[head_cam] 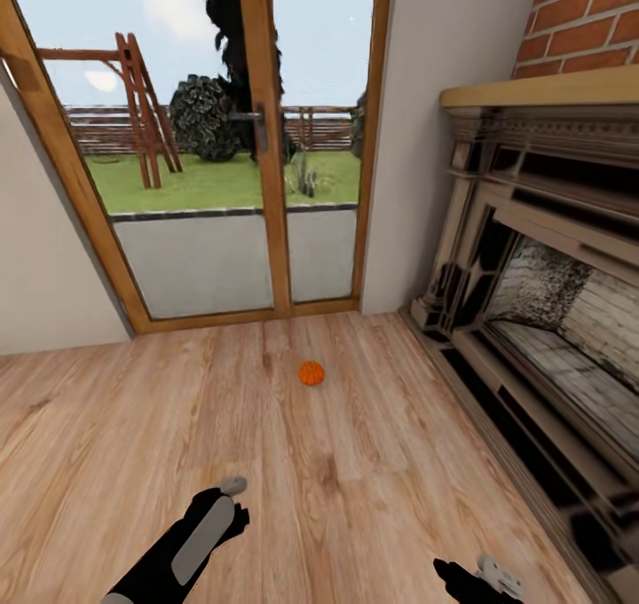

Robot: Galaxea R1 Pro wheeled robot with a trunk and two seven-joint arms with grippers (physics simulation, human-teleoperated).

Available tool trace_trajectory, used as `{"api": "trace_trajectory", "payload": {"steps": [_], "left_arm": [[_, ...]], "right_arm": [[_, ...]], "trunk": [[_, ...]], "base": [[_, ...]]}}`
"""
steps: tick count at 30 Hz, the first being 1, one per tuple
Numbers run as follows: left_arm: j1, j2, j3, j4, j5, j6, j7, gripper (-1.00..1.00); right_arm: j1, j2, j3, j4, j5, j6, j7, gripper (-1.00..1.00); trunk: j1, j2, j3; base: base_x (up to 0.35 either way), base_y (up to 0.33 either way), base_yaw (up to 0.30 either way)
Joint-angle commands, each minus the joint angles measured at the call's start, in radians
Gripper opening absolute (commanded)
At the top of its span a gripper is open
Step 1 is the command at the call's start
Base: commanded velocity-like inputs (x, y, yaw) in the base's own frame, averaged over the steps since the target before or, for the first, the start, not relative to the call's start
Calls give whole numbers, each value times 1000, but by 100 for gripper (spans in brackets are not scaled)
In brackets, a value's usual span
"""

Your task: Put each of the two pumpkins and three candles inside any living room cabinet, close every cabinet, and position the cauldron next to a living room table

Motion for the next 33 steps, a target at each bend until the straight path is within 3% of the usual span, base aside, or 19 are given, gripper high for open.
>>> {"api": "trace_trajectory", "payload": {"steps": [1,12,20,33], "left_arm": [[-1,1,-5,0,7,-2,7,100],[-1,-1,-19,3,6,-9,6,100],[-1,-1,-20,3,5,-9,6,100],[-1,-6,-20,4,5,-10,8,100]], "right_arm": [[0,-1,7,-1,-8,2,-1,100],[0,0,12,0,-8,2,-2,100],[0,0,53,0,-11,-29,-2,100],[0,0,57,0,-11,-35,-2,100]], "trunk": [[1,0,-1],[1,0,-1],[1,0,-1],[1,0,-1]], "base": [[318,182,0],[312,176,0],[339,108,0],[332,143,0]]}}
